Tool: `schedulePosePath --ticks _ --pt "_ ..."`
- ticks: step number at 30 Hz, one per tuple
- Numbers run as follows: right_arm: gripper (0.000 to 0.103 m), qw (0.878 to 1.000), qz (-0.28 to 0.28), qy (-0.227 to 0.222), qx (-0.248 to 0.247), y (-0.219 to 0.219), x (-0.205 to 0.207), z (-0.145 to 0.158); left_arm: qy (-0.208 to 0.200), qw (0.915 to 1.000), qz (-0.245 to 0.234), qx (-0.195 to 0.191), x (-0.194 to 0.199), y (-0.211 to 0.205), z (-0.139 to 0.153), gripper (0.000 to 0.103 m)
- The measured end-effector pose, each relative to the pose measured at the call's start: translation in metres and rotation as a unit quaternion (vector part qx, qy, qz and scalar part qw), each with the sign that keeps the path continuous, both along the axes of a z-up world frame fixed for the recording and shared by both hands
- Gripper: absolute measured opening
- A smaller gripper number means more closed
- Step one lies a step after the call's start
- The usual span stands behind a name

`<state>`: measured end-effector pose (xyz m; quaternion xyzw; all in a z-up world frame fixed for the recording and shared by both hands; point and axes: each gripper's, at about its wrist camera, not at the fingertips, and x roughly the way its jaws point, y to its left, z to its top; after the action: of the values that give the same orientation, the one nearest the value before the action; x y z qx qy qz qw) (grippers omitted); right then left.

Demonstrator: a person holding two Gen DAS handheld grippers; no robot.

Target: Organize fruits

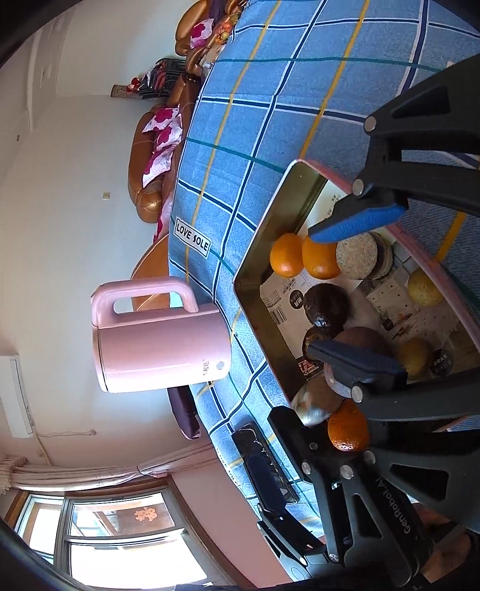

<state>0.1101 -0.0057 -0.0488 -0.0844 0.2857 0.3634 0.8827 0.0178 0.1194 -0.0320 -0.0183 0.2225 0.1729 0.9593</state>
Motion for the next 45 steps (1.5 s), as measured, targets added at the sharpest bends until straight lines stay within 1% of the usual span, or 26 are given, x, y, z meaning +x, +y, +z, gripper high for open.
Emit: schedulePosePath --ticks 1,4,6,8,9,14,17,21,29,45 --pt "0.058 1.0 -0.004 -0.003 0.002 -0.004 -0.002 0.002 -0.006 1.0 -0.003 0.0 -0.003 -0.001 0.002 0.08" --pt "0.06 1.0 -0.019 -0.01 0.005 -0.015 -0.007 0.008 -0.017 0.9998 -0.009 0.001 -0.007 -0.006 0.008 0.08" --pt "0.061 0.999 -0.032 -0.017 0.003 -0.023 -0.01 0.011 -0.021 0.9997 -0.01 -0.002 -0.009 -0.008 0.011 0.084" --pt "0.062 0.999 -0.043 -0.024 0.0 -0.03 -0.012 0.014 -0.028 0.9996 -0.007 -0.004 -0.012 -0.008 0.013 0.094" --pt "0.064 0.998 -0.049 -0.028 -0.001 -0.033 -0.013 0.015 -0.031 0.9995 -0.005 -0.003 -0.014 -0.009 0.015 0.095" --pt "0.066 0.997 -0.067 -0.046 0.006 -0.049 -0.023 0.027 -0.037 0.9993 -0.007 -0.001 -0.017 -0.013 0.019 0.095" --pt "0.067 0.995 -0.075 -0.058 0.011 -0.058 -0.031 0.033 -0.037 0.9993 -0.01 0.001 -0.018 -0.017 0.02 0.097" --pt "0.067 0.995 -0.08 -0.064 0.017 -0.067 -0.036 0.039 -0.039 0.9991 -0.014 0.005 -0.02 -0.022 0.022 0.098" --pt "0.068 0.993 -0.086 -0.071 0.027 -0.075 -0.043 0.046 -0.042 0.999 -0.015 0.008 -0.021 -0.027 0.026 0.099" --pt "0.069 0.991 -0.103 -0.072 0.042 -0.095 -0.05 0.048 -0.037 0.9989 -0.024 0.017 -0.02 -0.038 0.026 0.1"
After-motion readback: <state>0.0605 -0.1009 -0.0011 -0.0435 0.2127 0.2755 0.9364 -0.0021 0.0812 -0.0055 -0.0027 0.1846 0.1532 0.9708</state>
